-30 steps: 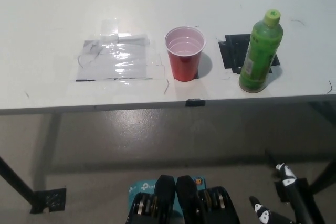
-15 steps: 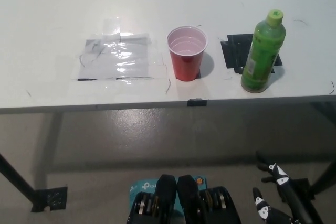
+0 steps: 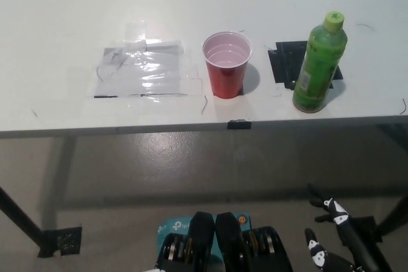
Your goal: The robot uses its right hand to pick up a bottle kept in the middle of the desk and tilt it into a cup kept next to it to pour water out
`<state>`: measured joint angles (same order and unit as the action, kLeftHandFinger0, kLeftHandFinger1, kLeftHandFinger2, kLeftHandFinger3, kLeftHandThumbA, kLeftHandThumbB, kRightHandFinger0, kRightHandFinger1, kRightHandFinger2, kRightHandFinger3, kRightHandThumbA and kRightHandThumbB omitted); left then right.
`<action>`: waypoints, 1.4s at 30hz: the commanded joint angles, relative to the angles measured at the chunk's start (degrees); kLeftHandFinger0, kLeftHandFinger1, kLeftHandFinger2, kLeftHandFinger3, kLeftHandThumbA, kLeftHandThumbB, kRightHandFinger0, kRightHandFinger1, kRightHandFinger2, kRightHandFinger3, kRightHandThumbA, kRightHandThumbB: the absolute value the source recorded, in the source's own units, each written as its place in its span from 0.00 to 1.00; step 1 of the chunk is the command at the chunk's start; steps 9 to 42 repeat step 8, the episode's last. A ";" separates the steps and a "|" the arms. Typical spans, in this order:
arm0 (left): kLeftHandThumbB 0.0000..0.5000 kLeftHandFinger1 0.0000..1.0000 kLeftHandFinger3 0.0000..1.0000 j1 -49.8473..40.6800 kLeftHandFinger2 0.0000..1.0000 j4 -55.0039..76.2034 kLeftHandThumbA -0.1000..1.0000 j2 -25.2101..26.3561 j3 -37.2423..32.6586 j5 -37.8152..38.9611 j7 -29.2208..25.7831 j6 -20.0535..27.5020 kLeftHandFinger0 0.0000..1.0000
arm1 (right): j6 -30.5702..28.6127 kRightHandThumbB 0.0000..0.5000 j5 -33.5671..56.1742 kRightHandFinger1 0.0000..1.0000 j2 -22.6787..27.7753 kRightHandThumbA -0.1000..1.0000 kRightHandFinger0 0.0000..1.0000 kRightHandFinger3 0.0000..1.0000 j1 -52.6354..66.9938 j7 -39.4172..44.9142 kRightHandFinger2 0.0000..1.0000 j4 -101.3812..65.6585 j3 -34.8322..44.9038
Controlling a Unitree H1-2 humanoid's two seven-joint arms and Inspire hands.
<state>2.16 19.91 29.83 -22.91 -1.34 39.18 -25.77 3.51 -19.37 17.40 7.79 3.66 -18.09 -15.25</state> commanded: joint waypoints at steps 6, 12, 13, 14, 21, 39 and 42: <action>1.00 1.00 1.00 0.87 1.00 2.04 0.59 1.47 0.24 -0.57 -0.05 -1.11 1.00 | -1.56 0.48 -1.02 0.89 0.14 0.36 0.70 1.00 -0.79 1.51 0.99 -1.29 0.76; 1.00 1.00 1.00 0.82 1.00 2.07 0.58 1.41 0.35 -0.34 -0.04 -1.13 1.00 | -1.62 0.47 -1.08 0.89 0.16 0.36 0.70 1.00 -0.79 1.57 0.99 -1.29 0.77; 1.00 1.00 1.00 0.82 1.00 2.07 0.58 1.41 0.35 -0.34 -0.04 -1.13 1.00 | -1.62 0.47 -1.08 0.89 0.16 0.36 0.70 1.00 -0.79 1.57 0.99 -1.29 0.77; 1.00 1.00 1.00 0.82 1.00 2.07 0.58 1.41 0.35 -0.34 -0.04 -1.13 1.00 | -1.62 0.47 -1.08 0.89 0.16 0.36 0.70 1.00 -0.79 1.57 0.99 -1.29 0.77; 1.00 1.00 1.00 0.82 1.00 2.07 0.58 1.41 0.35 -0.34 -0.04 -1.13 1.00 | -1.62 0.47 -1.08 0.89 0.16 0.36 0.70 1.00 -0.79 1.57 0.99 -1.29 0.77; 1.00 1.00 1.00 0.82 1.00 2.07 0.58 1.41 0.35 -0.34 -0.04 -1.13 1.00 | -1.62 0.47 -1.08 0.89 0.16 0.36 0.70 1.00 -0.79 1.57 0.99 -1.29 0.77; 1.00 1.00 1.00 0.82 1.00 2.07 0.58 1.41 0.35 -0.34 -0.04 -1.13 1.00 | -1.62 0.47 -1.08 0.89 0.16 0.36 0.70 1.00 -0.79 1.57 0.99 -1.29 0.77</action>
